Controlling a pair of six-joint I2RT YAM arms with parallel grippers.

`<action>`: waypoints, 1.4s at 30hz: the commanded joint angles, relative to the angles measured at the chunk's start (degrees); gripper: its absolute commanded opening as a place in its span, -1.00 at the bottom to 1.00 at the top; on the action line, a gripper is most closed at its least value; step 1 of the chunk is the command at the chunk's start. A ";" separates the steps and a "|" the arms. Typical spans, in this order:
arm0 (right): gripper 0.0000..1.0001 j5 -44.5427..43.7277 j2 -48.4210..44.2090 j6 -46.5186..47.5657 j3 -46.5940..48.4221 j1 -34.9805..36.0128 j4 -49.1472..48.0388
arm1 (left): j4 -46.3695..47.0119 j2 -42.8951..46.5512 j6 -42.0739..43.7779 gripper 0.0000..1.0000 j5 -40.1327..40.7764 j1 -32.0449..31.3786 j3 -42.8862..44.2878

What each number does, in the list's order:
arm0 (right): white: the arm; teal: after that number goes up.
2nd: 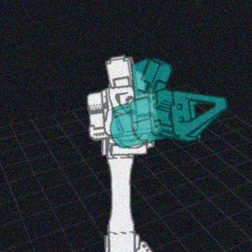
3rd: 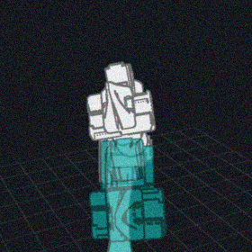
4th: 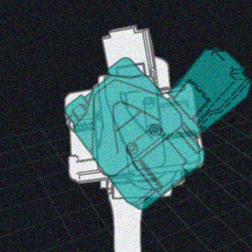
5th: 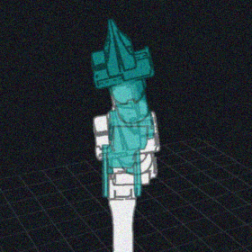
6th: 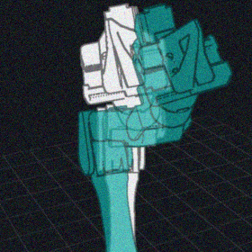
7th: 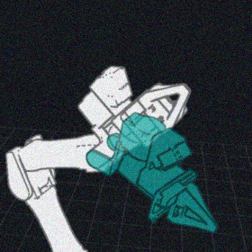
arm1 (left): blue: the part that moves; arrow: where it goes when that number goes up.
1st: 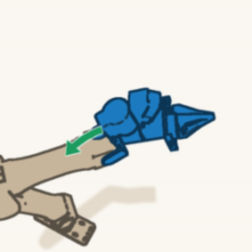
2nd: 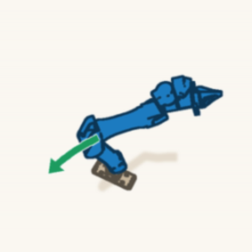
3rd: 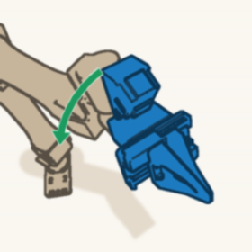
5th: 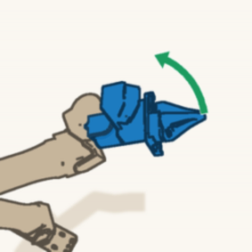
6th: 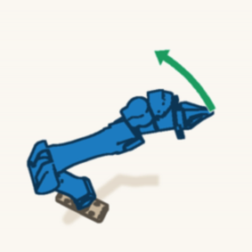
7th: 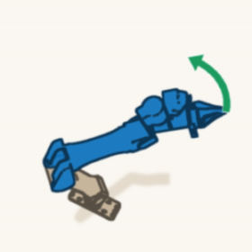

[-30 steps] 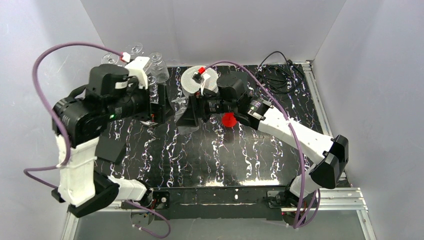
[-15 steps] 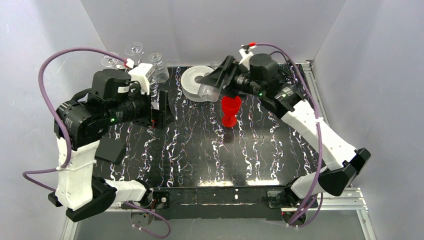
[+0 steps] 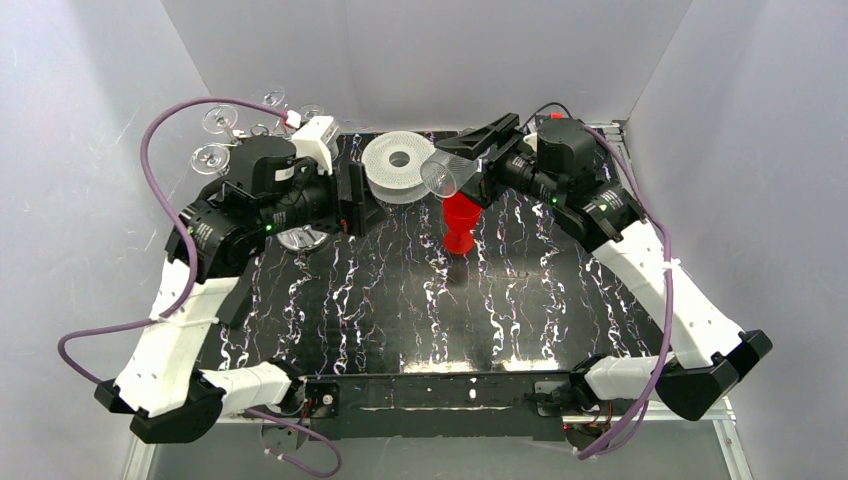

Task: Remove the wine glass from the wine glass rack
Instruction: Place the wine glass at the center of the board.

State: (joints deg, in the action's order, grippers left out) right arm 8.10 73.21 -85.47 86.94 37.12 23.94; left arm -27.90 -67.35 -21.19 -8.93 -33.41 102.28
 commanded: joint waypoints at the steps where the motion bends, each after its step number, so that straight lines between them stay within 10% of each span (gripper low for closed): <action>1: -0.97 -0.27 -3.76 -8.58 -2.12 -0.59 -6.59 | 15.78 0.64 -1.09 0.71 -2.59 -0.71 -4.11; 42: -0.97 4.25 -8.84 -30.30 -12.02 -0.83 -11.25 | 33.00 -11.89 8.71 -0.18 5.82 -12.32 -2.52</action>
State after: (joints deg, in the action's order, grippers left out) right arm 11.73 66.78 -112.99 75.09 36.45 19.49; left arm 2.50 -78.81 -14.70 -5.26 -44.40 97.69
